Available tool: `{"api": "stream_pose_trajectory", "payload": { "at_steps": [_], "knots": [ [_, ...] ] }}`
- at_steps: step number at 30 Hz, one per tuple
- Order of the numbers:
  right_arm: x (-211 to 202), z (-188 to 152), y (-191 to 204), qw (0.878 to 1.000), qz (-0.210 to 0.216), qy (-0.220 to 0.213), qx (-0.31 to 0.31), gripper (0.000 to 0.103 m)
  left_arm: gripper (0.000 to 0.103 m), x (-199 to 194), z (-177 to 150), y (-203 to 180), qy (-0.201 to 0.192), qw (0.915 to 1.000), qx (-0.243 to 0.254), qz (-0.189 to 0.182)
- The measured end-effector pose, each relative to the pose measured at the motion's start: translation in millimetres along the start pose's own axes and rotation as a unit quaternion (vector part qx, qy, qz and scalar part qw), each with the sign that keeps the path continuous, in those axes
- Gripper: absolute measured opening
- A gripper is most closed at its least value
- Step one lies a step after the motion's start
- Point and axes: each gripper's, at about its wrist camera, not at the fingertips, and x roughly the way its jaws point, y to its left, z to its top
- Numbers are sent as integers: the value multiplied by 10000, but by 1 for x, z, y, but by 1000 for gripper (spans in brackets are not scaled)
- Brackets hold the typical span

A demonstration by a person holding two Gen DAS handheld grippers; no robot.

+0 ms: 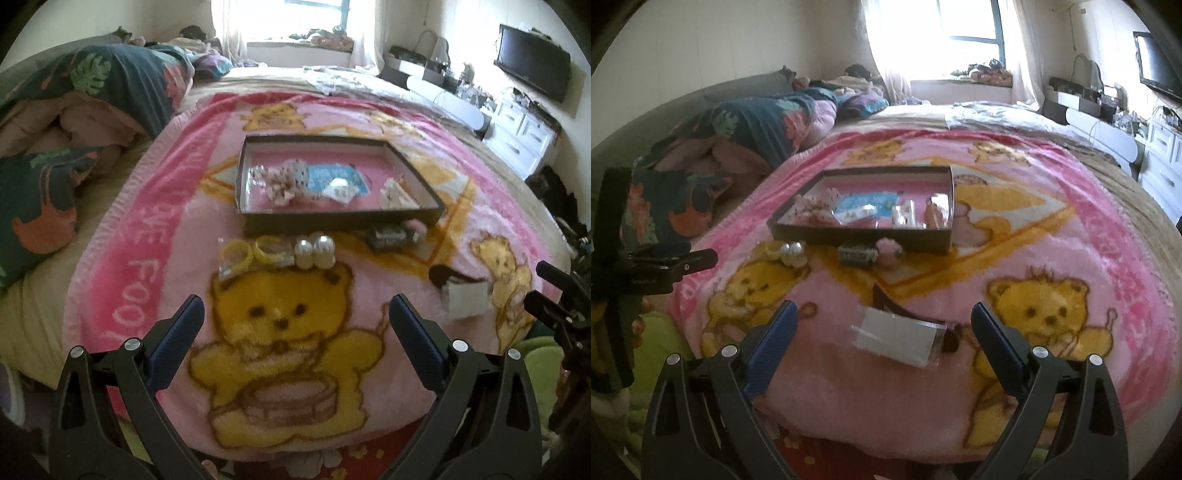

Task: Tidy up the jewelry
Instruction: 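Withdraw both tools from the box back over the blanket, then grasp the pearl earrings with the left tool while the right tool grasps the clear plastic bag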

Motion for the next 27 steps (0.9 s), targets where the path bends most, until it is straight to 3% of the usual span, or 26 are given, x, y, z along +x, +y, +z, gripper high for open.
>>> {"api": "stream_pose_trajectory", "payload": {
  "at_steps": [14, 27],
  "knots": [
    [34, -28, 1, 9979, 124, 500, 381, 94, 94, 25, -22, -2, 324, 9994, -48, -99],
    [75, -33, -2, 9961, -368, 600, 539, 94, 94, 54, -17, -10, 386, 9987, -197, -269]
  ]
}}
